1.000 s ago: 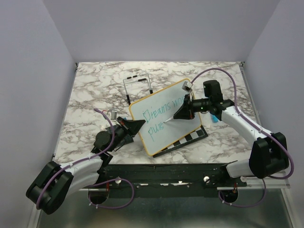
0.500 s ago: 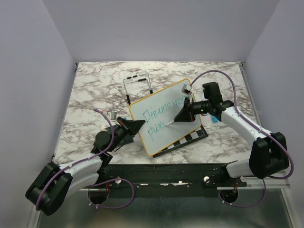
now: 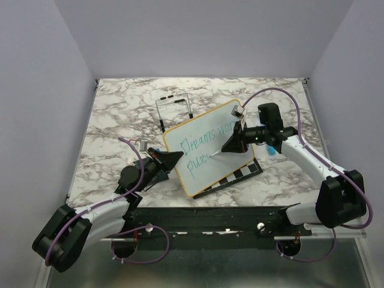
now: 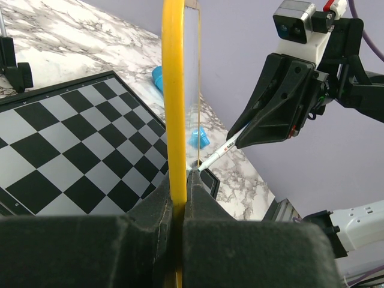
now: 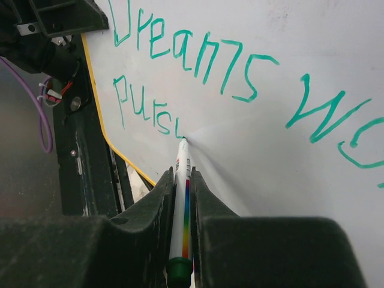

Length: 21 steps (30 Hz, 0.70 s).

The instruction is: Write a sentence on the whiteboard

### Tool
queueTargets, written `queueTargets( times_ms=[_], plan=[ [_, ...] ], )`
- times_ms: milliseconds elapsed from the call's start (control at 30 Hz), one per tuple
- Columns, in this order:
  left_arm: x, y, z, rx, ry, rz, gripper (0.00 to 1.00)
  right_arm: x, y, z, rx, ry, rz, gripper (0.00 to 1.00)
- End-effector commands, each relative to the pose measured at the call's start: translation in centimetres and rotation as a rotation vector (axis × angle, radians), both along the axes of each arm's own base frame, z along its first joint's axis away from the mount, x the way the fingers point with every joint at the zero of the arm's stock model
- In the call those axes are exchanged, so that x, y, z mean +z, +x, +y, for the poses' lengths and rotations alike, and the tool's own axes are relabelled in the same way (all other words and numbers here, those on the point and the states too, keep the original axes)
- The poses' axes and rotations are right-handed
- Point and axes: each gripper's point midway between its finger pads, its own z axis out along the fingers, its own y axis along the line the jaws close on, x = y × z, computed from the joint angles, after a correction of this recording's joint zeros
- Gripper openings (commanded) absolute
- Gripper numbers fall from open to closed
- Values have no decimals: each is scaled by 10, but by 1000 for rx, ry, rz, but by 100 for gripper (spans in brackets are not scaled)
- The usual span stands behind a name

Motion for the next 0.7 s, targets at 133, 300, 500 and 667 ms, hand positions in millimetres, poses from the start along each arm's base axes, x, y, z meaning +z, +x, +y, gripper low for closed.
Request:
queueTargets(
  times_ms=[133,300,500,667],
  plan=[
    [-11,0,-1,-1,81,-33,0,24,20,2,-39,16,-80,1],
    [-10,0,-1,-2,80,-36,0,25,26,3,-49,16,-75,1],
    [-11,0,0,3,85,-37,0,9,17,0,-32,-5,-41,1],
    [-10,1,0,2,85,-39,0,-2,5,-5,-10,-33,-17,1]
  ],
)
